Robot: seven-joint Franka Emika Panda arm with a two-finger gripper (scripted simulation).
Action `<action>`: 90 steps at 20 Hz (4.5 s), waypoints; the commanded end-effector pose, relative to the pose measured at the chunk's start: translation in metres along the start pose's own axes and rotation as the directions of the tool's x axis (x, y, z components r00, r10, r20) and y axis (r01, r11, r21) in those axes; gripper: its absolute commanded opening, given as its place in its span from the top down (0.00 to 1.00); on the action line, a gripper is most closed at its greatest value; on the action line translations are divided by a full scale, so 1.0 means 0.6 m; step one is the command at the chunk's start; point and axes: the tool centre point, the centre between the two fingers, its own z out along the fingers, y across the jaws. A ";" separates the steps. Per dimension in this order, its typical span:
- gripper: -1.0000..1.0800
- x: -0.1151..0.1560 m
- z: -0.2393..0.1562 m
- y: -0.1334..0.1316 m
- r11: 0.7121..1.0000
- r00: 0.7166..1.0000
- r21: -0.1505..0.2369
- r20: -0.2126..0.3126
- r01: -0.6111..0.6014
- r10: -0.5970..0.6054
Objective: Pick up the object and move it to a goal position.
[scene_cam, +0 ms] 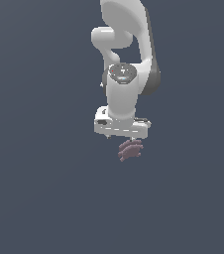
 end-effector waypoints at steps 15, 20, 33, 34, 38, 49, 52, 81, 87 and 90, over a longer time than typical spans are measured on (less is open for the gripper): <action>0.04 -0.006 0.016 -0.030 0.922 0.922 -0.009 0.001 -0.387 0.387; 0.04 -0.008 0.020 -0.039 0.868 0.868 -0.012 -0.001 -0.497 0.497; 0.04 -0.013 0.031 -0.063 0.668 0.668 -0.017 -0.011 -0.744 0.744; 0.04 -0.013 0.032 -0.065 0.649 0.649 -0.017 -0.012 -0.760 0.760; 0.04 -0.014 0.035 -0.071 0.579 0.579 -0.017 -0.016 -0.815 0.815; 0.04 -0.017 0.039 -0.082 0.456 0.456 -0.016 -0.023 -0.890 0.890; 0.04 -0.017 0.039 -0.083 0.444 0.444 -0.015 -0.023 -0.896 0.896; 1.00 -0.017 0.123 -0.081 0.442 0.442 -0.016 -0.024 -0.897 0.897; 1.00 -0.017 0.113 -0.081 0.441 0.442 -0.015 -0.023 -0.897 0.897; 1.00 -0.019 0.096 -0.081 0.441 0.442 -0.015 -0.023 -0.897 0.897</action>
